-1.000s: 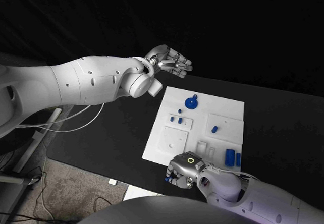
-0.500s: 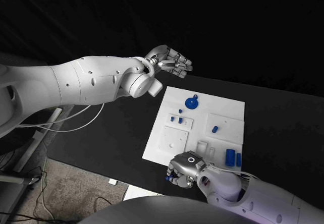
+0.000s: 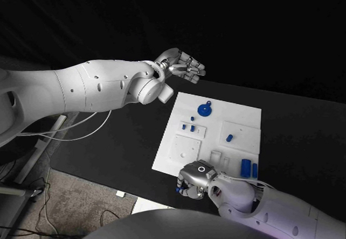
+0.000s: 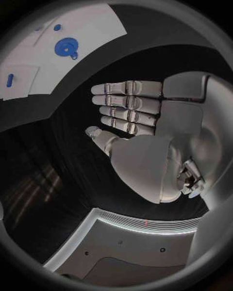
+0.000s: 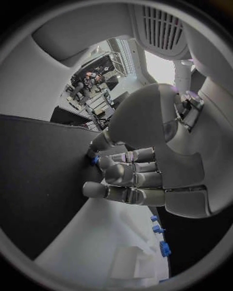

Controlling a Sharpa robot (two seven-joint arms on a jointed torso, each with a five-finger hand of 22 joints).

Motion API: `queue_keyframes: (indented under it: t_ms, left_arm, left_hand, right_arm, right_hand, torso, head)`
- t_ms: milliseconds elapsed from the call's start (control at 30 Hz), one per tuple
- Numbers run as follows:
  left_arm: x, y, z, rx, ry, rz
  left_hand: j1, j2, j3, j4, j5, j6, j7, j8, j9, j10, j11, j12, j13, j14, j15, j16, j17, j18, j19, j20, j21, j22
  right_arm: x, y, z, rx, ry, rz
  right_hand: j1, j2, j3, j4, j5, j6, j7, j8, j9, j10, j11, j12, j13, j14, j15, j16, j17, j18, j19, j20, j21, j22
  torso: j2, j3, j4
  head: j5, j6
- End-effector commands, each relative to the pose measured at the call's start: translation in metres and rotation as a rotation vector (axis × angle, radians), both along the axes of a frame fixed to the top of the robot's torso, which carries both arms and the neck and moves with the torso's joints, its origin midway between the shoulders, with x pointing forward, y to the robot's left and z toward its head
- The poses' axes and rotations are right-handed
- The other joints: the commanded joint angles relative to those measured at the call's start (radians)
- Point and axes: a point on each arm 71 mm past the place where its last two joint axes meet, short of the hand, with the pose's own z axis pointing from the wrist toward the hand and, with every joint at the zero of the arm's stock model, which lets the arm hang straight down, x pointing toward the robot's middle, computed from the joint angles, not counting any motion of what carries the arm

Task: Assemble the parts on the task board

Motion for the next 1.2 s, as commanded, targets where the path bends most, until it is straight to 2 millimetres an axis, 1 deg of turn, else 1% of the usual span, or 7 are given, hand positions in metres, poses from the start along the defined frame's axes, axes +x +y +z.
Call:
queue_keyframes:
  t_ms: [33, 200, 400, 567, 800, 1000, 1200]
  left_arm:
    - [-0.0006, -0.0022, 0.0006, -0.009, 0.002, -0.014]
    - [-0.0006, -0.0021, 0.0005, -0.009, 0.003, -0.014]
    - [-0.0007, -0.002, 0.0004, -0.008, 0.005, -0.014]
    - [-0.001, -0.0025, 0.0004, -0.008, 0.006, -0.015]
    - [-0.0012, -0.0027, 0.0005, -0.008, 0.006, -0.016]
    - [-0.0015, -0.0028, 0.0005, -0.009, 0.007, -0.017]
    - [-0.0017, -0.0026, 0.0004, -0.008, 0.007, -0.017]
  left_hand:
    - [0.0, -0.002, -0.001, 0.006, -0.005, -0.008, 0.001, -0.003, 0.0, -0.004, 0.0, 0.0, 0.0, -0.007, -0.002, -0.004, 0.001, 0.006, 0.006, 0.001, 0.004, -0.001]
    - [0.0, -0.002, -0.001, 0.006, -0.005, -0.008, 0.001, -0.003, 0.0, -0.004, 0.0, 0.0, 0.0, -0.007, -0.002, -0.004, 0.001, 0.006, 0.006, 0.001, 0.004, -0.001]
    - [0.002, -0.001, 0.0, 0.006, -0.005, -0.008, 0.001, -0.003, 0.0, -0.004, 0.0, 0.0, 0.0, -0.007, -0.002, -0.004, 0.001, 0.006, 0.006, 0.001, 0.004, -0.002]
    - [0.002, -0.001, 0.0, 0.006, -0.005, -0.008, 0.001, -0.003, 0.0, -0.004, 0.0, 0.0, 0.0, -0.007, -0.002, -0.004, 0.001, 0.006, 0.006, 0.001, 0.004, -0.002]
    - [0.002, -0.001, 0.0, 0.006, -0.005, -0.008, 0.001, -0.003, 0.0, -0.004, 0.0, 0.0, 0.0, -0.007, -0.002, -0.004, 0.001, 0.006, 0.006, 0.001, 0.004, -0.002]
    - [0.002, -0.001, 0.0, 0.006, -0.005, -0.008, 0.001, -0.003, 0.0, -0.004, 0.0, 0.0, 0.0, -0.007, -0.002, -0.004, 0.001, 0.006, 0.006, 0.001, 0.004, -0.002]
    - [0.003, -0.001, 0.002, 0.006, -0.004, -0.006, 0.0, -0.003, 0.0, -0.003, -0.001, 0.0, 0.0, -0.006, -0.003, -0.004, 0.001, 0.006, 0.006, 0.0, 0.005, -0.002]
  right_arm:
    - [-0.0006, -0.0075, -0.0142, -0.128, 0.01, -0.015]
    - [-0.0012, -0.0055, -0.0147, -0.15, 0.0, -0.007]
    - [-0.0013, -0.0051, -0.0151, -0.173, -0.017, -0.004]
    - [-0.0017, -0.0047, -0.015, -0.179, -0.025, 0.002]
    - [-0.002, -0.0041, -0.0139, -0.169, -0.041, 0.015]
    - [-0.0012, -0.0039, -0.0111, -0.128, -0.061, 0.013]
    - [0.0004, -0.0047, -0.0062, -0.06, -0.089, 0.002]
  right_hand:
    - [0.006, 0.014, -0.001, -0.007, -0.017, -0.026, 0.03, -0.004, -0.005, -0.003, -0.002, 0.004, 0.004, -0.001, 0.006, 0.002, 0.004, 0.003, 0.002, 0.004, 0.0, 0.002]
    - [0.01, 0.015, 0.063, -0.057, -0.105, -0.003, 0.027, -0.004, -0.004, -0.001, -0.004, 0.014, 0.012, 0.0, 0.005, 0.011, 0.011, 0.005, -0.001, 0.003, 0.005, 0.013]
    - [-0.015, 0.002, 0.204, -0.108, -0.148, 0.037, 0.021, -0.004, -0.003, 0.005, -0.006, 0.021, 0.015, 0.002, 0.005, 0.017, 0.016, 0.014, -0.01, 0.005, 0.022, 0.044]
    - [-0.047, 0.011, 0.274, -0.094, -0.181, 0.073, 0.012, -0.004, -0.003, 0.015, -0.012, 0.03, 0.021, 0.005, 0.003, 0.027, 0.023, 0.015, -0.011, 0.008, 0.028, 0.057]
    - [-0.069, 0.002, 0.356, -0.088, -0.186, 0.112, 0.003, -0.003, -0.002, 0.055, -0.02, 0.079, 0.068, 0.012, -0.002, 0.053, 0.039, 0.012, -0.002, 0.0, 0.035, 0.071]
    - [-0.076, -0.011, 0.366, -0.08, -0.152, 0.125, -0.001, -0.003, -0.001, 0.074, -0.023, 0.105, 0.102, 0.012, -0.006, 0.061, 0.042, 0.007, 0.002, -0.007, 0.036, 0.079]
    - [-0.045, -0.036, 0.365, -0.031, -0.139, 0.132, -0.003, -0.003, -0.001, 0.089, -0.025, 0.112, 0.135, 0.012, -0.008, 0.069, 0.038, 0.01, 0.009, -0.007, 0.03, 0.087]
  torso:
    - [0.0, -0.0009, 0.0005]
    - [0.0, -0.0007, 0.0004]
    - [0.0, -0.0003, 0.0004]
    - [0.0, -0.0002, 0.0001]
    - [0.0, 0.0002, 0.0001]
    - [0.0, 0.0005, -0.0006]
    - [0.0, 0.0007, -0.0005]
  head:
    - [0.001, 0.0]
    - [0.003, 0.0]
    - [0.004, 0.0]
    - [0.005, 0.0]
    - [0.007, 0.0]
    - [0.007, 0.0]
    - [0.004, 0.0]
